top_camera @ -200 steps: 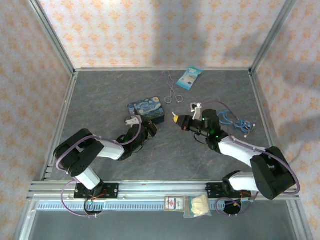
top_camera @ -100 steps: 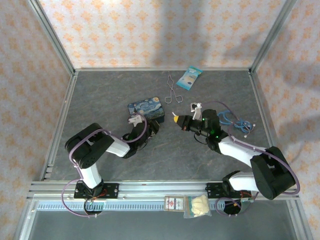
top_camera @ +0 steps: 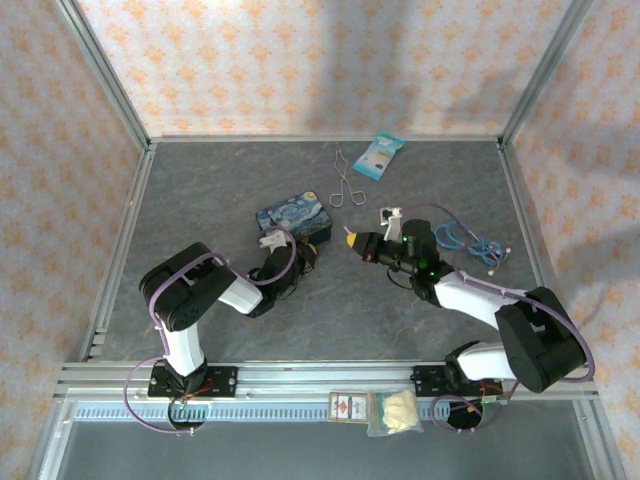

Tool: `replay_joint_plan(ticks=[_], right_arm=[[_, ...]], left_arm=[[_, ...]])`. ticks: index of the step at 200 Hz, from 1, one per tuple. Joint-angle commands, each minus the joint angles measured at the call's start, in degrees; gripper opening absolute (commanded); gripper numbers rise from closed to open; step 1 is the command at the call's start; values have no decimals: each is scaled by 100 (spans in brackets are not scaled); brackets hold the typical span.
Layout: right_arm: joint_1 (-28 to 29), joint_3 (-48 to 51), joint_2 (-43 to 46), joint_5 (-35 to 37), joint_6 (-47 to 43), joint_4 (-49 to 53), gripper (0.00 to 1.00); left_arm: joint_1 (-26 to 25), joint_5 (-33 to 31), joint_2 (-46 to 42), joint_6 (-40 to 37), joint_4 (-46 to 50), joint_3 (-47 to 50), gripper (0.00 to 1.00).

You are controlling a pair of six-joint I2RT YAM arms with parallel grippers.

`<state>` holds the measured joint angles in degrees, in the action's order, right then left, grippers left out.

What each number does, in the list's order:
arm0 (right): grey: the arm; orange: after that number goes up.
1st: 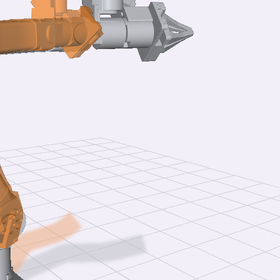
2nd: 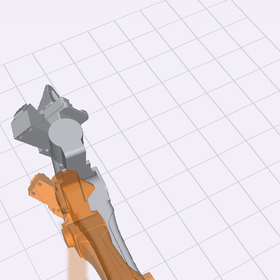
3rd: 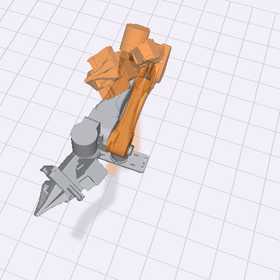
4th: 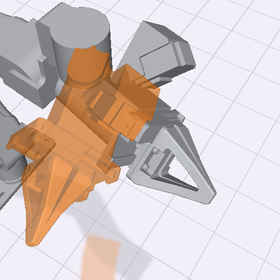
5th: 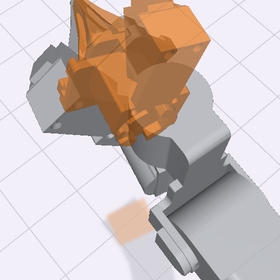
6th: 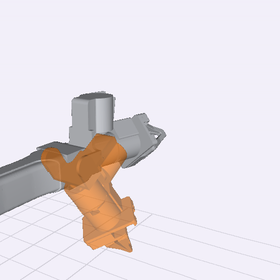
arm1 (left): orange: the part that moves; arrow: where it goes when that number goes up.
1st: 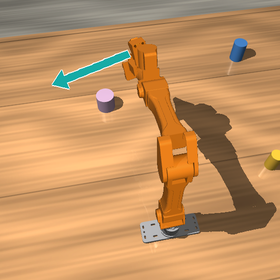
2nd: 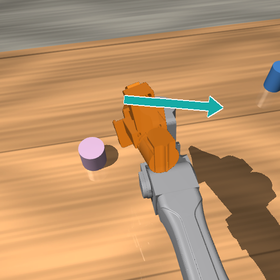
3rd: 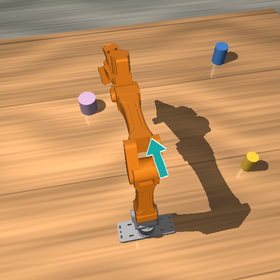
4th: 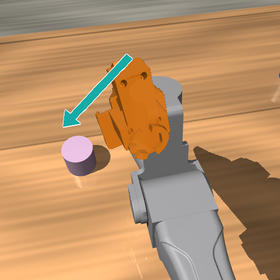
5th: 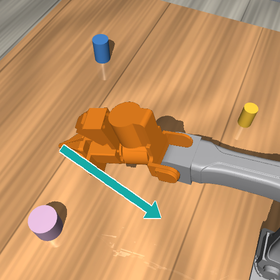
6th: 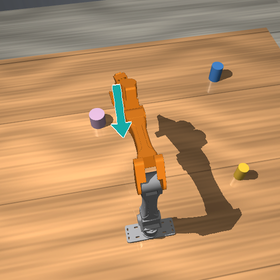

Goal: Unlock a padlock with a key

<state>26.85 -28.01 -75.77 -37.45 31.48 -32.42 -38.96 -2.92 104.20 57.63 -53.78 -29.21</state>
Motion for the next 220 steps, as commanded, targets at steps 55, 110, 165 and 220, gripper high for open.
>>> replay_joint_plan(ticks=[55, 110, 165, 220], right_arm=[[38, 422, -605, -549, 600, -994, 0], [367, 372, -1496, -942, 1137, -1944, 0], [498, 107, -2538, -1403, 2177, -3657, 0], [520, -148, -2733, -1511, 2186, -3825, 0]], left_arm=[[623, 1165, -711, 856, -931, 583, 0], [885, 1930, -925, 1417, -1876, 821, 0], [954, 2342, -779, 1705, -3030, 999, 0], [1003, 2533, -267, 2078, -4019, 1077, 0]])
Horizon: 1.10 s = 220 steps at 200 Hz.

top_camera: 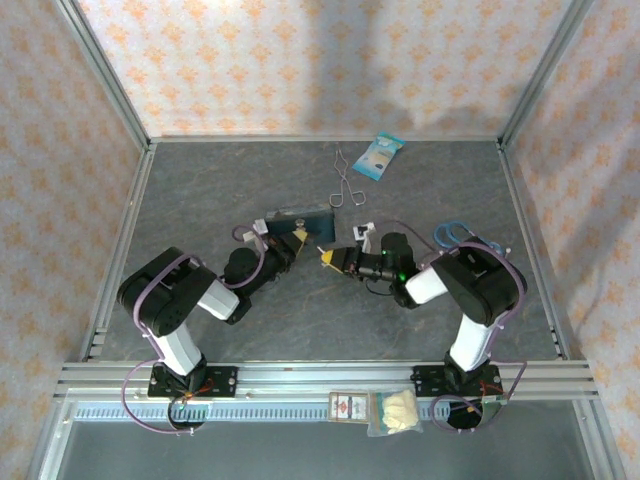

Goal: Unlock a padlock with a key

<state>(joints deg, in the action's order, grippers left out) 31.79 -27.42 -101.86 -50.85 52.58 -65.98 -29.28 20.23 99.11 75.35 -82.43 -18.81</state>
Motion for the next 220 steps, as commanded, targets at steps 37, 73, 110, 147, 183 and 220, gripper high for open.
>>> replay_joint_plan(ticks=[37, 73, 110, 147, 183, 220], right_arm=[[20, -236, -110, -201, 63, -430, 0], [25, -197, 56, -123, -254, 70, 0], [23, -234, 43, -118, -360, 223, 0], [20, -238, 172, -205, -432, 238, 0], [23, -220, 531, -87, -810, 859, 0], [24, -262, 645, -54, -989, 1151, 0]], left_arm=[[36, 223, 494, 469, -1503, 25, 0], [45, 263, 496, 473, -1456, -13, 0], [39, 323, 427, 450, -1396, -27, 0], [36, 385, 329, 323, -1187, -19, 0], [44, 350, 291, 209, -1072, -7, 0], [44, 429, 354, 234, -1116, -147, 0]])
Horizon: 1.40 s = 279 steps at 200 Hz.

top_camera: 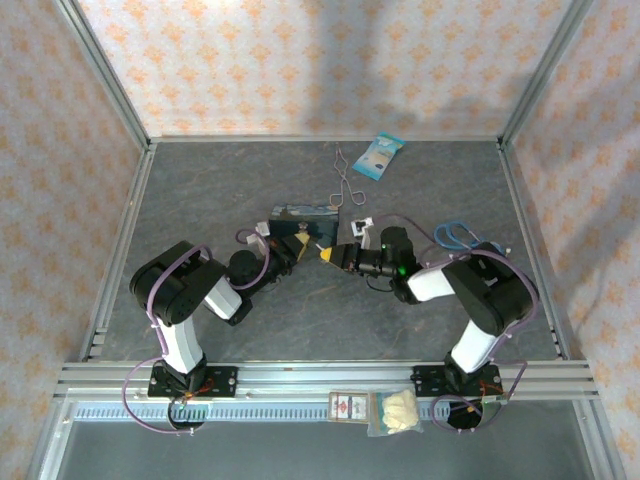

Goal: Unlock a padlock with a key

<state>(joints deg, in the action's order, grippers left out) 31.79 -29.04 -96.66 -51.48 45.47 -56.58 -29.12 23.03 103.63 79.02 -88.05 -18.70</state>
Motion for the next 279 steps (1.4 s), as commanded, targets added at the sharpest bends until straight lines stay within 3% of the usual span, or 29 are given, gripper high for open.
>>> replay_joint_plan(ticks=[1, 101, 182, 279], right_arm=[[27, -105, 123, 8, -281, 210, 0], [16, -342, -113, -52, -398, 215, 0], [-84, -240, 381, 77, -748, 1067, 0], [-112, -147, 461, -26, -636, 802, 0]], left_arm=[[25, 154, -98, -133, -555, -159, 0], [18, 315, -322, -253, -375, -92, 0], [27, 151, -261, -292, -344, 5, 0], [13, 170, -345, -368, -183, -10, 0]])
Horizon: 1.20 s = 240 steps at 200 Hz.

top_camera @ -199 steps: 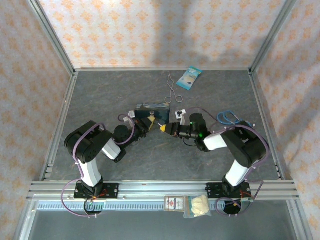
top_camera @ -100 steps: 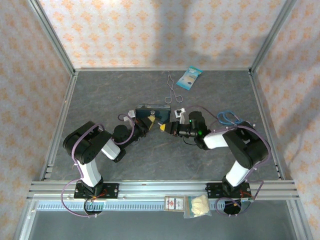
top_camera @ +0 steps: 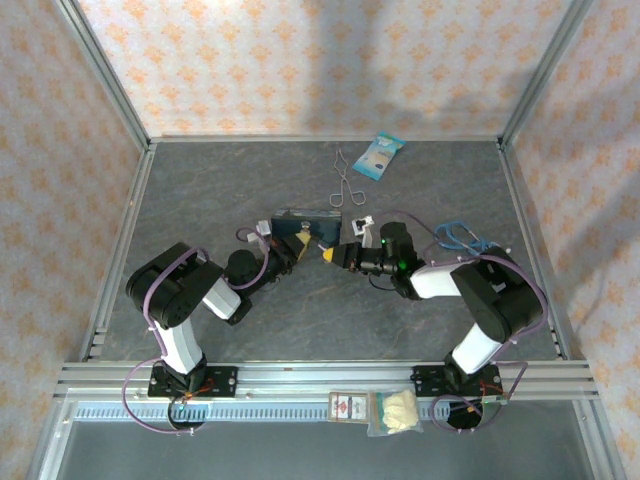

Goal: Unlock a padlock with a key

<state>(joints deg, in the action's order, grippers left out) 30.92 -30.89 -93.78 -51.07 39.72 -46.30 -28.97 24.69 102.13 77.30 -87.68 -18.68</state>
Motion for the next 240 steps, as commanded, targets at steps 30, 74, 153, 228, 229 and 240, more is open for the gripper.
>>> replay_joint_plan(ticks=[30, 74, 153, 228, 229, 240], right_arm=[[-24, 92, 313, -62, -94, -178, 0], [-16, 6, 114, -132, -5, -372, 0], [11, -31, -158, -309, 191, -757, 0], [-92, -839, -192, -594, -810, 907, 0], [-93, -848, -188, -600, -813, 919, 0], [-121, -905, -159, -673, -800, 967, 0]], left_arm=[[-3, 1, -166, -197, -214, -18, 0], [-10, 45, -163, -193, -202, -91, 0], [-25, 84, -195, -198, -162, -161, 0], [-82, 745, -268, -533, 12, -114, 0], [-87, 756, -279, -546, 39, -107, 0], [-83, 838, -386, -720, 284, -42, 0]])
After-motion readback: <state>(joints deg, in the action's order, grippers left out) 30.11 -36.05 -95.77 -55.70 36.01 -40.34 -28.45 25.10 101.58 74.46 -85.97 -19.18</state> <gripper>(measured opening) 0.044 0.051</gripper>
